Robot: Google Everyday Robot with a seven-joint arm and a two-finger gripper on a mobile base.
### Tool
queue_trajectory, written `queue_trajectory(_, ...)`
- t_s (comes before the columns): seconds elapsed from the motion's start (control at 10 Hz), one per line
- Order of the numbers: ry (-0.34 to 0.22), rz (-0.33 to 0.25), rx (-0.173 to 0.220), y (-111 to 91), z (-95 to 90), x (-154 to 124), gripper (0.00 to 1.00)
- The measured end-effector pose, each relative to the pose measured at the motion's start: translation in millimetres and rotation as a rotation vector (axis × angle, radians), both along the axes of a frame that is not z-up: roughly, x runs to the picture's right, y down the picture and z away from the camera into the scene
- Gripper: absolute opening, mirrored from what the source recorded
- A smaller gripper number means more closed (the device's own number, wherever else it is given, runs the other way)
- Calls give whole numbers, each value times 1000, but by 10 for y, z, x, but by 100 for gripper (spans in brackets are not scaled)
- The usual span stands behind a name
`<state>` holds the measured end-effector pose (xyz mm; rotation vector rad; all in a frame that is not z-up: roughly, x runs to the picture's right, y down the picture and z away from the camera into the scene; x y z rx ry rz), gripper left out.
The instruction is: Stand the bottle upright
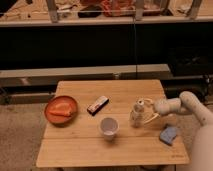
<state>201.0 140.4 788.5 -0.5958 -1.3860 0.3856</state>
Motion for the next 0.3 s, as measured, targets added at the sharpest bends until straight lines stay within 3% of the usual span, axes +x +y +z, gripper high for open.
queue_trajectory(0.3, 29, -24, 7, -18, -53, 65, 80)
